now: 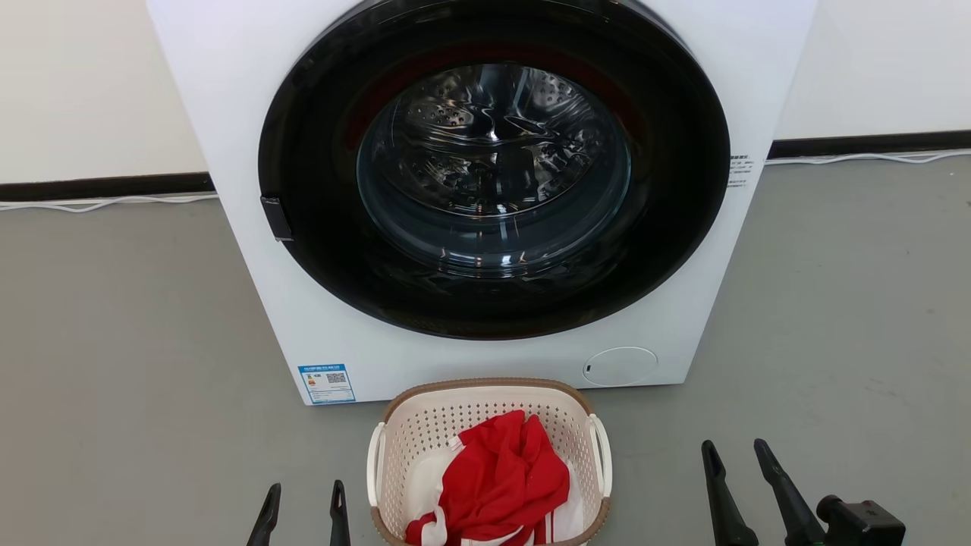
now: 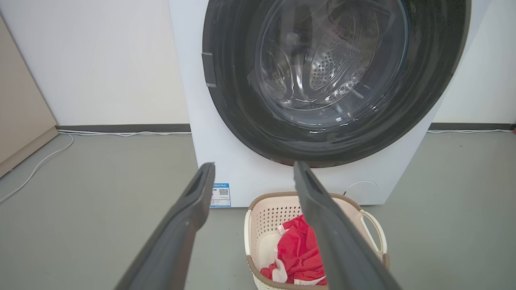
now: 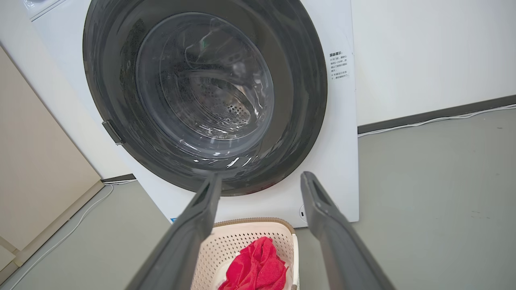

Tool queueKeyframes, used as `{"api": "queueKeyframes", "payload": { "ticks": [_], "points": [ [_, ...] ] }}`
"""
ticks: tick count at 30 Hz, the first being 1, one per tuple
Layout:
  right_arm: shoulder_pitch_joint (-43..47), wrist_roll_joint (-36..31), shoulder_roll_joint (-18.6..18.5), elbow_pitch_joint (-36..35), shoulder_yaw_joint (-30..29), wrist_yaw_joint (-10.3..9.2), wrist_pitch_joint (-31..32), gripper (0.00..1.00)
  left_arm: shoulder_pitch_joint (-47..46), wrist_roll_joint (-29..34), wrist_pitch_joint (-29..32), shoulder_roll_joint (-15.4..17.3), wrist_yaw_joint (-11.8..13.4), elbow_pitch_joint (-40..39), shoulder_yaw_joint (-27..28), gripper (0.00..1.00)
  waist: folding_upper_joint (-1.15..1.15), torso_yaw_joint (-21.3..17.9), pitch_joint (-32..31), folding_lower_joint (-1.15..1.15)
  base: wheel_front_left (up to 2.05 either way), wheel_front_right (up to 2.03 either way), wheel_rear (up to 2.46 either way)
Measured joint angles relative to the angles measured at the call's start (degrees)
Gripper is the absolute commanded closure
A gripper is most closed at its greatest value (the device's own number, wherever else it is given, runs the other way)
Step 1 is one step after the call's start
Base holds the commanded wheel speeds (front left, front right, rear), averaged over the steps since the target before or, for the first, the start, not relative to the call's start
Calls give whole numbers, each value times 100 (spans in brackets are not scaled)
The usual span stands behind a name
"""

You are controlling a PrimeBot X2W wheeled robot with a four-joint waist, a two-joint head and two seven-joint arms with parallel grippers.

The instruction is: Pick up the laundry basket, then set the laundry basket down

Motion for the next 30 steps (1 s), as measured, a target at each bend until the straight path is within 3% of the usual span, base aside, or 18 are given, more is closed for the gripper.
{"api": "queueKeyframes", "payload": {
  "ticks": [20,21,30],
  "points": [
    [-18,-14,0,-93,-125,0,0,0,-6,12,0,-9,-32,-169,44,0,0,30,61,0,0,0,0],
    [-14,-14,0,-53,-119,-5,1,100,-8,15,2,-9,-32,-141,41,100,0,30,61,0,0,0,0],
    [93,333,3,107,-97,-5,74,100,52,-380,56,0,-60,20,27,100,0,26,65,1,0,0,0]
  ]
}}
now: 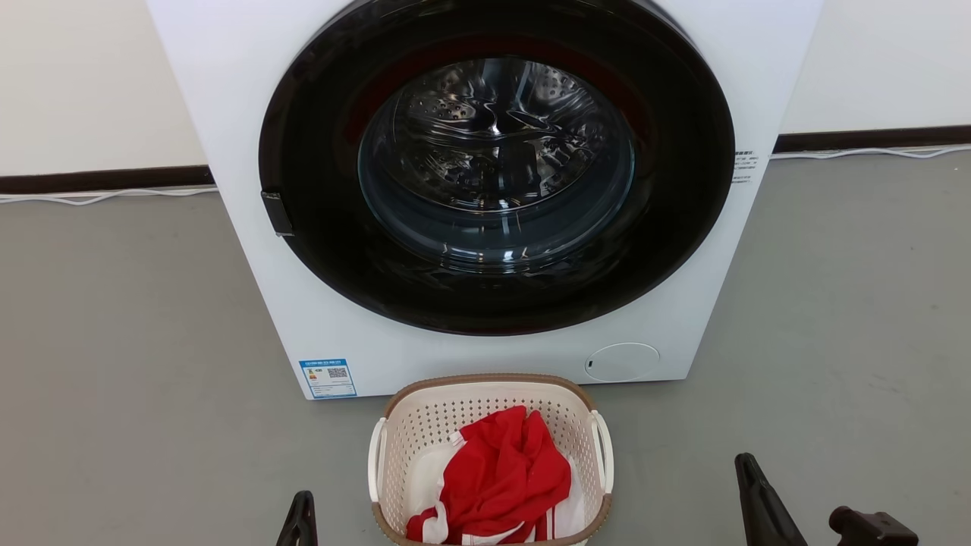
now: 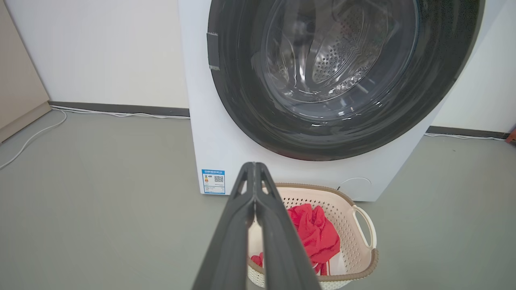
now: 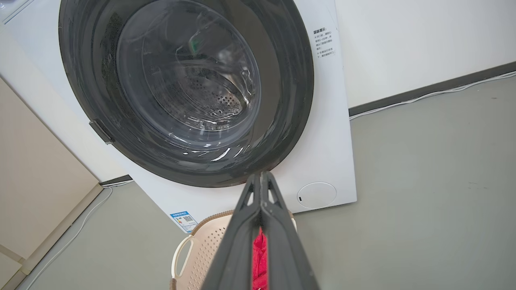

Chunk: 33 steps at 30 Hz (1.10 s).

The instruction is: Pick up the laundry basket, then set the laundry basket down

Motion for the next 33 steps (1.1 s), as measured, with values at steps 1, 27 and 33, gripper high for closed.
{"api": "queueKeyframes", "payload": {
  "ticks": [1,27,33],
  "points": [
    [0,62,0,0,-1,0,1,100,0,-56,5,2,-14,5,2,100,0,0,0,0,0,0,0],
    [-155,1694,-15,33,-140,0,357,100,-289,-1909,358,47,-376,349,164,100,0,-12,58,-1,0,0,0],
    [-156,2060,-20,35,-162,0,472,100,-365,-2343,459,56,-435,396,208,100,0,-15,68,0,0,0,0]
  ]
}}
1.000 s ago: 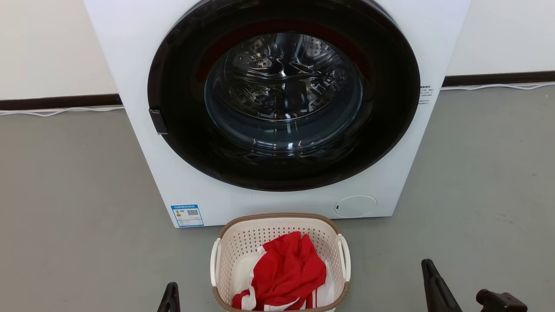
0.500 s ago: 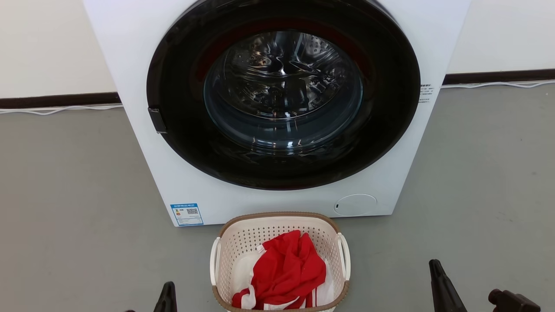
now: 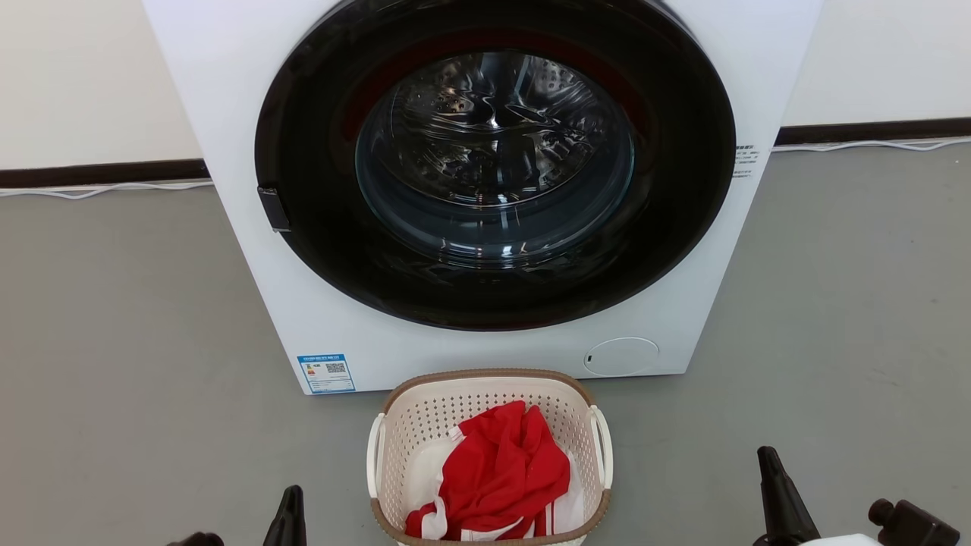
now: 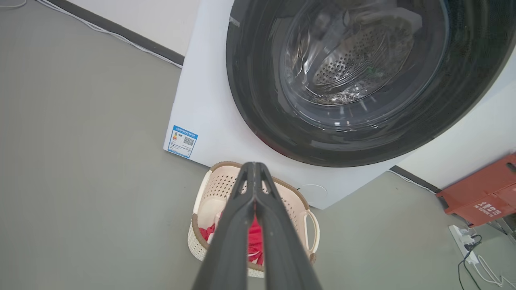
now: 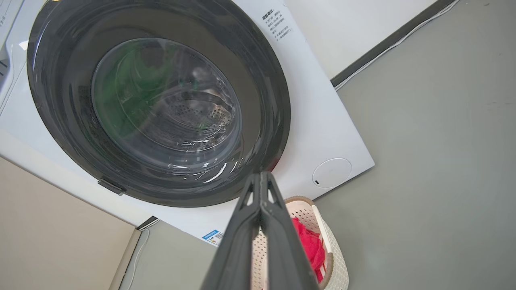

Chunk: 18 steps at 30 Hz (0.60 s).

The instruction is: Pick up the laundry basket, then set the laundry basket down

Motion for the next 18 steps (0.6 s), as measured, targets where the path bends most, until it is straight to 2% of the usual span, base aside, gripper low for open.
{"api": "queueKeyframes", "payload": {
  "ticks": [18],
  "points": [
    [-227,1118,-10,8,-138,0,249,100,-274,-1229,252,13,-257,164,158,100,0,-8,33,0,0,0,0]
  ]
}}
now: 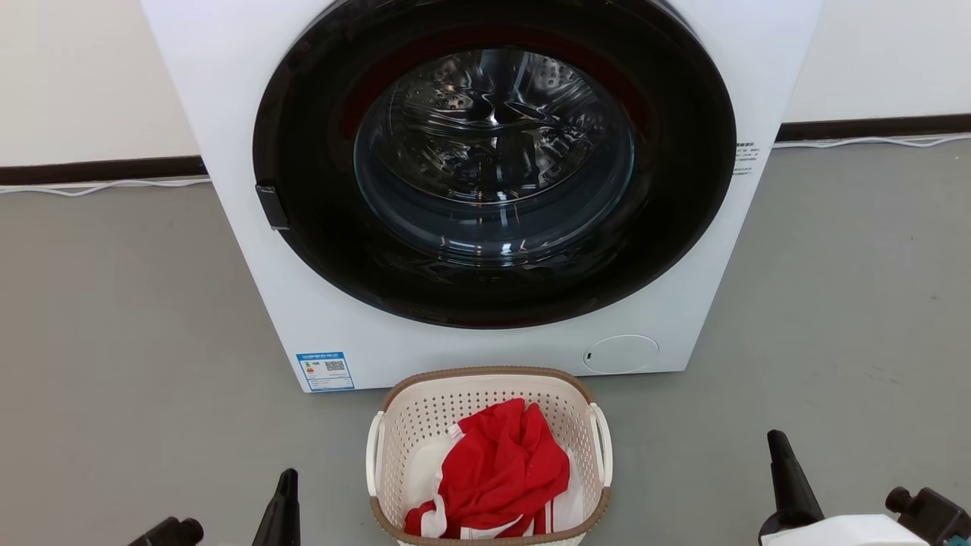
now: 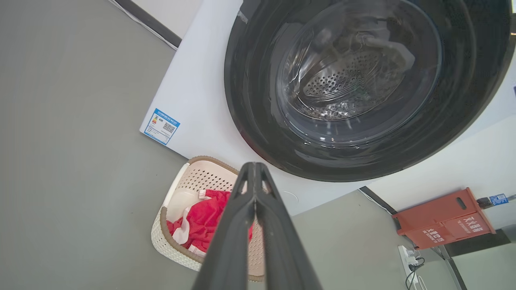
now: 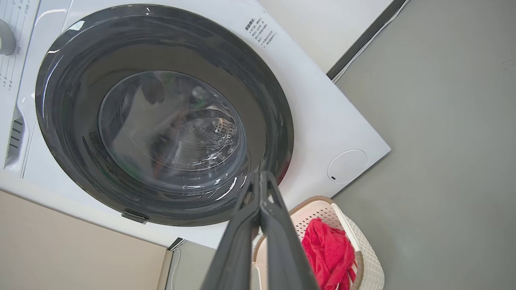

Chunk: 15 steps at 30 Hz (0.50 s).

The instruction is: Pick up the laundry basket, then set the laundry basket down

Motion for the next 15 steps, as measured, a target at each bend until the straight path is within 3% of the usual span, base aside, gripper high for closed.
{"api": "queueKeyframes", "payload": {
  "ticks": [15],
  "points": [
    [-125,920,-3,9,-75,0,270,100,-234,-1022,245,3,-187,129,159,100,0,-7,27,0,0,0,0]
  ]
}}
